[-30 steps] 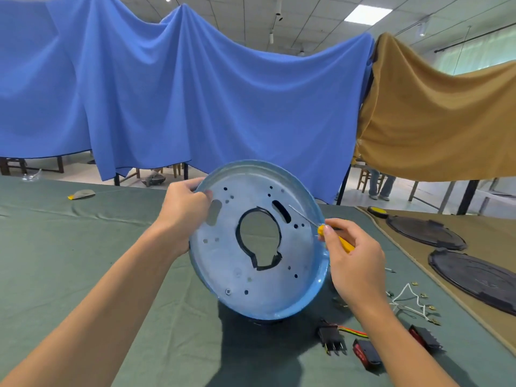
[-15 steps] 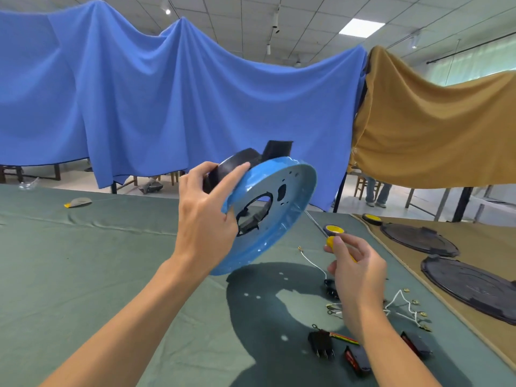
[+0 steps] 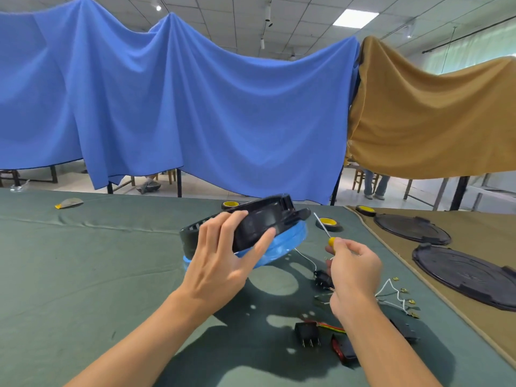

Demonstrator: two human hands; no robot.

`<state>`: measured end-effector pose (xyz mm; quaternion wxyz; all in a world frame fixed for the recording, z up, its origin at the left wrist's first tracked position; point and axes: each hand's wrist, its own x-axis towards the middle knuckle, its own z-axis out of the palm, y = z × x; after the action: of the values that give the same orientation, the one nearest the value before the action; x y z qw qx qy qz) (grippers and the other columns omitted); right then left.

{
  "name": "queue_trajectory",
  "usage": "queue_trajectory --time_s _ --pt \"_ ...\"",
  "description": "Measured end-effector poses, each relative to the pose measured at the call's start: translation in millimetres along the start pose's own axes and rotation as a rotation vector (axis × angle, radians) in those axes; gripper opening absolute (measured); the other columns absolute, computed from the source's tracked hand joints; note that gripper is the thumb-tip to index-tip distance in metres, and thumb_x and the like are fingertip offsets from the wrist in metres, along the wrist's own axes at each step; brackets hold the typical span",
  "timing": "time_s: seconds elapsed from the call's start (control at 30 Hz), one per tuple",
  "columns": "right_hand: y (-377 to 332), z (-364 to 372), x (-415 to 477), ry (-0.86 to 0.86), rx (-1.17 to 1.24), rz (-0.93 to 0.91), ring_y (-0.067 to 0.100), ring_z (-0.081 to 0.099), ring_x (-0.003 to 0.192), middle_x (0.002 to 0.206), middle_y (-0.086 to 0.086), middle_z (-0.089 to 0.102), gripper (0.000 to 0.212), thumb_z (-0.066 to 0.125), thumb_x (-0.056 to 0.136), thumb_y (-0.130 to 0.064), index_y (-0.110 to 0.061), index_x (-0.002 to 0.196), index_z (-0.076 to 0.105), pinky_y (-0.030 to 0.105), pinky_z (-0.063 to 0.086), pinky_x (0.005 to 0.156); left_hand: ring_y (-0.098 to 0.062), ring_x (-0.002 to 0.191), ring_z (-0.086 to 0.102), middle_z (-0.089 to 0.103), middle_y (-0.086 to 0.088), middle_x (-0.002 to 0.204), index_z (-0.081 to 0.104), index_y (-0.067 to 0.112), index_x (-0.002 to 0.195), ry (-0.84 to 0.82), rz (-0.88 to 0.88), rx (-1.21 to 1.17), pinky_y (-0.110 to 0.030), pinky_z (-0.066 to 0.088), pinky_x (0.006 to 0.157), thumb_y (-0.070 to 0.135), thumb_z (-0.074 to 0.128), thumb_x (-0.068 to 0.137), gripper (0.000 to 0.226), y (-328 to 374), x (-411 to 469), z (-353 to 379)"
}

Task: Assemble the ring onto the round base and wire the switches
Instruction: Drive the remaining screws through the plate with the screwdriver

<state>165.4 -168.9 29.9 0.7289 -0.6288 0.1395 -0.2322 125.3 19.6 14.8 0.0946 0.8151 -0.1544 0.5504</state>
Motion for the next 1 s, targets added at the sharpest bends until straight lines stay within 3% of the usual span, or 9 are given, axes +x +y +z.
queue_trajectory --time_s 0.07,0.17,0.23,0.3,0.4,0.67,0.8,0.87,1.0 --pt "-1 -1 1 0.011 0.019 0.019 0.020 0.060 0.075 0.085 -0.001 0.069 0.011 0.059 0.094 -0.020 -0.023 0.084 0.059 0.037 0.050 0.067 -0.027 0.116 0.042 0.044 -0.009 0.129 0.055 0.024 0.134 0.002 0.046 -0.044 -0.042 0.044 0.100 0.044 0.049 0.100 0.040 1 -5 5" --pt "-1 -1 -1 0.009 0.018 0.024 0.021 0.060 0.075 0.085 0.000 0.069 0.008 0.058 0.094 -0.020 -0.022 0.086 0.059 0.038 0.051 0.068 -0.002 0.122 0.037 0.054 0.001 0.132 0.054 0.027 0.131 -0.044 -0.167 -0.087 -0.029 0.037 0.104 0.066 0.051 0.091 0.056 1 -9 11" --pt "-1 0 -3 -0.002 0.012 0.020 0.021 0.061 0.077 0.085 -0.001 0.070 0.005 0.058 0.094 -0.020 -0.021 0.089 0.059 0.041 0.054 0.073 -0.005 0.118 0.041 0.058 0.003 0.128 0.052 0.025 0.131 -0.028 -0.186 -0.075 -0.034 0.044 0.101 0.063 0.056 0.090 0.056 -2 -11 12" --pt "-1 1 -5 -0.020 0.001 0.016 0.021 0.062 0.080 0.085 -0.002 0.070 0.003 0.057 0.095 -0.021 -0.020 0.093 0.059 0.043 0.055 0.078 -0.018 0.115 0.045 0.051 -0.001 0.127 0.045 0.024 0.135 0.036 -0.013 -0.023 -0.044 0.052 0.093 0.047 0.067 0.090 0.055 -9 -14 15" --pt "1 2 -7 -0.052 -0.009 0.018 0.021 0.063 0.080 0.082 -0.004 0.070 0.003 0.059 0.094 -0.022 -0.020 0.092 0.059 0.047 0.055 0.082 -0.036 0.111 0.047 0.043 -0.015 0.125 0.049 0.024 0.139 0.068 0.368 0.226 -0.048 0.047 0.092 0.019 0.069 0.091 0.052 -28 -20 23" --pt "8 9 -13 -0.130 -0.089 0.018 0.019 0.062 0.075 0.080 -0.003 0.071 0.002 0.060 0.092 -0.020 -0.021 0.090 0.061 0.049 0.055 0.082 -0.033 0.114 0.046 0.043 -0.015 0.127 0.061 0.031 0.128 -0.038 0.487 0.277 -0.049 0.045 0.088 0.003 0.047 0.083 0.054 -58 -28 19" --pt "11 11 -16 -0.148 -0.146 -0.005 0.020 0.063 0.074 0.082 -0.003 0.071 0.007 0.058 0.092 -0.019 -0.023 0.087 0.060 0.048 0.056 0.079 -0.031 0.113 0.049 0.049 -0.012 0.132 0.058 0.035 0.128 -0.183 0.443 0.173 -0.047 0.039 0.088 0.041 0.057 0.089 0.039 -63 -31 15" --pt "13 11 -18 -0.155 -0.175 -0.018 0.021 0.064 0.075 0.083 -0.002 0.070 0.009 0.057 0.093 -0.018 -0.024 0.086 0.059 0.049 0.055 0.080 -0.029 0.109 0.053 0.054 -0.010 0.130 0.057 0.034 0.132 -0.251 0.421 0.157 -0.046 0.038 0.088 0.064 0.055 0.088 0.053 -63 -32 14" --pt "15 14 -23 -0.179 -0.237 -0.034 0.020 0.064 0.079 0.086 -0.005 0.069 0.013 0.055 0.095 -0.020 -0.028 0.085 0.057 0.048 0.055 0.081 -0.025 0.105 0.053 0.053 -0.005 0.124 0.032 0.021 0.151 -0.334 0.361 0.182 -0.040 0.037 0.090 0.075 0.046 0.086 0.085 -64 -31 10"
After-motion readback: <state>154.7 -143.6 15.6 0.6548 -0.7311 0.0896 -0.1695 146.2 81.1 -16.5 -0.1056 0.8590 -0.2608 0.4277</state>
